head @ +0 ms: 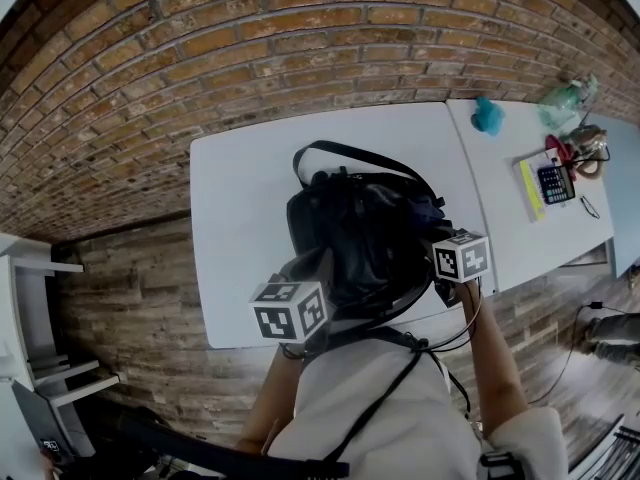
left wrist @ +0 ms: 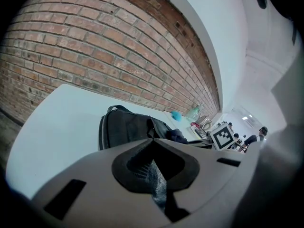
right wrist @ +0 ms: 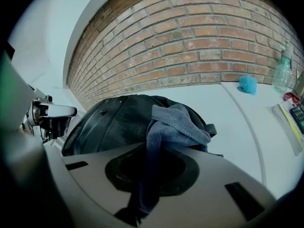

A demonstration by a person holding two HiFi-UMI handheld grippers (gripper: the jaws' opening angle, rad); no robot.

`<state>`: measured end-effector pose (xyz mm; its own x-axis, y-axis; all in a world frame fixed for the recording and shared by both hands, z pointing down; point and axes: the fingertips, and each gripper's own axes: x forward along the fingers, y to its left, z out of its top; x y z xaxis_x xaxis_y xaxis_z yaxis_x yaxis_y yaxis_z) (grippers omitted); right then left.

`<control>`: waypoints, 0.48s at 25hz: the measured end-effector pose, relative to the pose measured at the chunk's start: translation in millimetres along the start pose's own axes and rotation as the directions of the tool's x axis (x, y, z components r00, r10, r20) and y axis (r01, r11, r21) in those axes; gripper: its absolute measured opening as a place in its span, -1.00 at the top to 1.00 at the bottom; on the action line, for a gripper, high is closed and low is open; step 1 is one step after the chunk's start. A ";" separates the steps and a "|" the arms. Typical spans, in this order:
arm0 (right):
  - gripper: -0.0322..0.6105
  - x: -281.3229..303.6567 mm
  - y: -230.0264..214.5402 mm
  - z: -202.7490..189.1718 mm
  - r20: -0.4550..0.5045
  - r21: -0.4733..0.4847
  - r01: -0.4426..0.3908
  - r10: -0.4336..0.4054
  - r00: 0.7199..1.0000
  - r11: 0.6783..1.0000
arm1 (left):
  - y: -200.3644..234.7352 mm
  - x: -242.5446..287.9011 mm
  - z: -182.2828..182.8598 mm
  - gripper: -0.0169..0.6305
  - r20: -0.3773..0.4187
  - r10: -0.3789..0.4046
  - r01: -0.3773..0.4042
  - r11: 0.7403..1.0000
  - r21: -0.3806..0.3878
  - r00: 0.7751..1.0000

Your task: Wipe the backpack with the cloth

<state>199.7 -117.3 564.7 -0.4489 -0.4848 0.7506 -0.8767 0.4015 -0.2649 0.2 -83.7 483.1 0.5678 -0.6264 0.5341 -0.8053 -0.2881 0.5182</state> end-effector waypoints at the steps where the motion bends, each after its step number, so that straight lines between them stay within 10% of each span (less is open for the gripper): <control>1: 0.75 -1.2 0.1 -3.0 -0.004 0.007 0.001 -0.001 1.000 1.000 | -0.4 0.0 0.0 0.94 0.000 -0.001 0.001 1.000 0.000 1.000; 12: 0.76 -17.6 9.4 -26.9 -0.026 0.029 -0.004 0.005 1.000 1.000 | -3.3 1.2 -2.7 0.94 -0.007 -0.007 0.007 1.000 0.003 1.000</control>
<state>204.1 -84.0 565.2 -0.4482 -0.4624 0.7651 -0.8796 0.3808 -0.2852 4.0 -81.5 483.9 0.5746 -0.6194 0.5349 -0.8017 -0.2944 0.5202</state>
